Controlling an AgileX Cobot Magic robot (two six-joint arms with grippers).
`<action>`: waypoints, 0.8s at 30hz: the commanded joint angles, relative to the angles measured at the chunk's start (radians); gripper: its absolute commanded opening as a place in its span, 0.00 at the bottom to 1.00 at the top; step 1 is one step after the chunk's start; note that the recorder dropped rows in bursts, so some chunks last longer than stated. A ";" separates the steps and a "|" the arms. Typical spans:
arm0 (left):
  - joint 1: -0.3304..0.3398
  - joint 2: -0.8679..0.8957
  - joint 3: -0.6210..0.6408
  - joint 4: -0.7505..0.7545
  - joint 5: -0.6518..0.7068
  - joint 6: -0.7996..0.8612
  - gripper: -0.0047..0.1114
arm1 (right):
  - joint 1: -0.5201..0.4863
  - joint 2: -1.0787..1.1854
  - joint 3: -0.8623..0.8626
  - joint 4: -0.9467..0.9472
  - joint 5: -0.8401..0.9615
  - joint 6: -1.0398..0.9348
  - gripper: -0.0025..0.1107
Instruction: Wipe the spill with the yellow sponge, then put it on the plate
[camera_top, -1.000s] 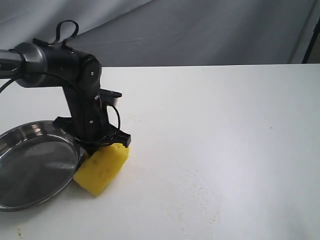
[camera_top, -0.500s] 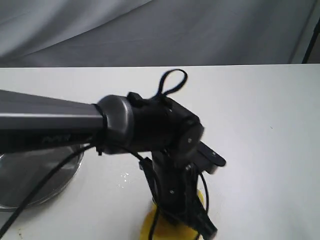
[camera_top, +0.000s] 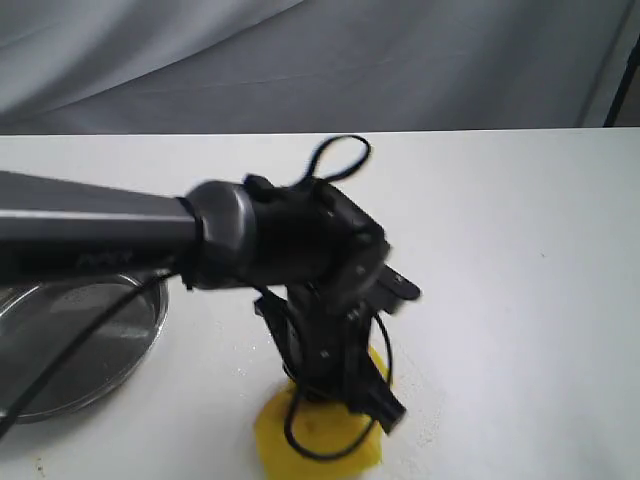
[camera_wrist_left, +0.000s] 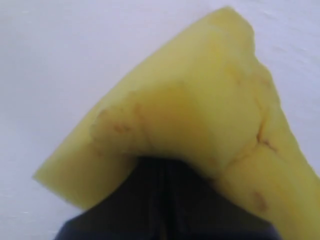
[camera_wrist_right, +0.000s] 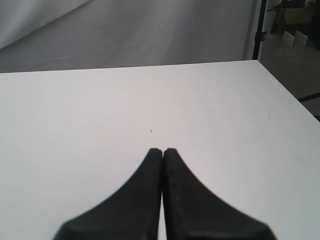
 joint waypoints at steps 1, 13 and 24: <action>0.193 0.019 0.017 0.096 -0.012 -0.048 0.04 | 0.002 -0.004 0.004 -0.007 -0.001 0.003 0.02; 0.287 0.019 0.017 -0.294 -0.036 0.218 0.04 | 0.002 -0.004 0.004 -0.007 -0.001 0.003 0.02; -0.068 0.019 0.017 -0.387 0.021 0.390 0.04 | 0.002 -0.004 0.004 -0.007 -0.001 0.003 0.02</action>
